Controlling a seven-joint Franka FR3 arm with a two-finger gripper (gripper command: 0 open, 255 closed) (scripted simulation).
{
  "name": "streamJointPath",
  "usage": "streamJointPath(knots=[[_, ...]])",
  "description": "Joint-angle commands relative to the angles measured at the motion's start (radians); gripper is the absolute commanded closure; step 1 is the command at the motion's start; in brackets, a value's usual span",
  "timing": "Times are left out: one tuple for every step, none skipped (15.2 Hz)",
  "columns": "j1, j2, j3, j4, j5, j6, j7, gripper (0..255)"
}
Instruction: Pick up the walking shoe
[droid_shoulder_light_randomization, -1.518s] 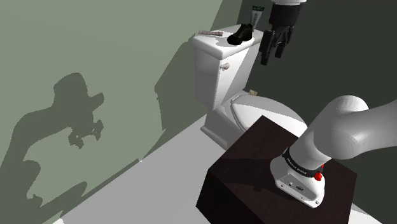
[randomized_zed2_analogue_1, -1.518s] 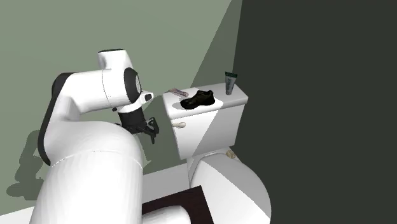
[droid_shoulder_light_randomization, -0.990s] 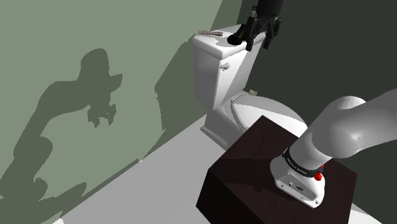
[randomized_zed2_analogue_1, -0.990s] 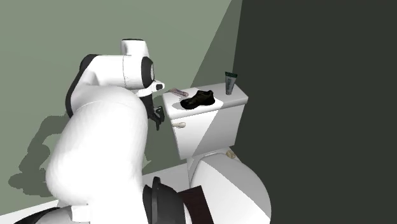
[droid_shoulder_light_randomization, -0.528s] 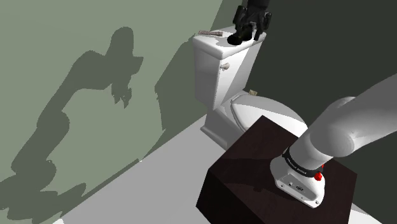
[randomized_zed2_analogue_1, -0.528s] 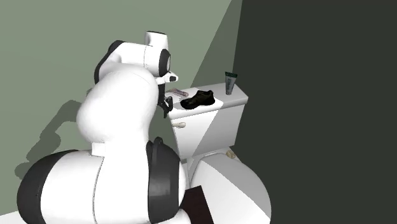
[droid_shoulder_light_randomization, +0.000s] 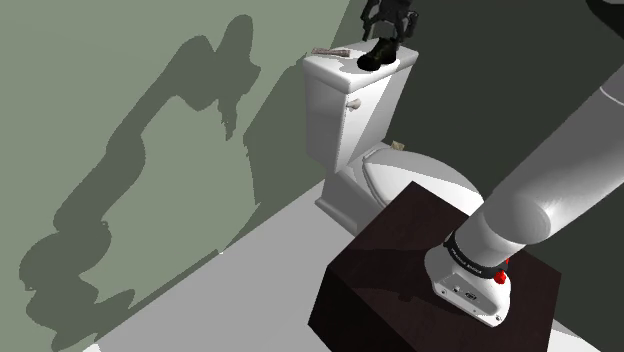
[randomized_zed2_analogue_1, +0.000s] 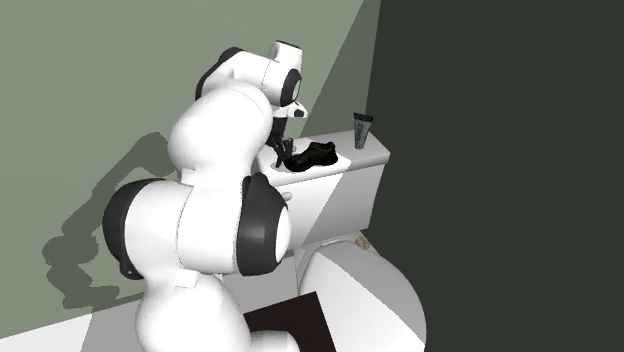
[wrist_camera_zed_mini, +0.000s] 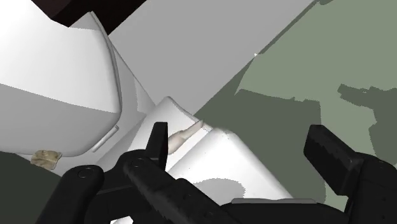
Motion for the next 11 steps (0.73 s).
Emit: streamJointPath(knots=[[-0.024, 0.073, -0.025, 0.076, 0.044, -0.006, 0.014, 0], [-0.037, 0.107, -0.037, 0.114, 0.067, -0.012, 0.021, 0], [-0.051, 0.141, -0.048, 0.151, 0.09, -0.019, 0.029, 0], [-0.066, 0.174, -0.058, 0.189, 0.113, -0.027, 0.038, 0], [-0.082, 0.208, -0.068, 0.228, 0.137, -0.035, 0.047, 0], [-0.1, 0.242, -0.077, 0.267, 0.162, -0.043, 0.056, 0], [-0.118, 0.276, -0.085, 0.307, 0.187, -0.052, 0.067, 0], [-0.138, 0.311, -0.093, 0.347, 0.212, -0.062, 0.078, 0], [-0.159, 0.345, -0.099, 0.388, 0.237, -0.071, 0.09, 0], [-0.181, 0.379, -0.106, 0.429, 0.262, -0.082, 0.103, 0], [-0.204, 0.414, -0.11, 0.471, 0.287, -0.092, 0.117, 0]])
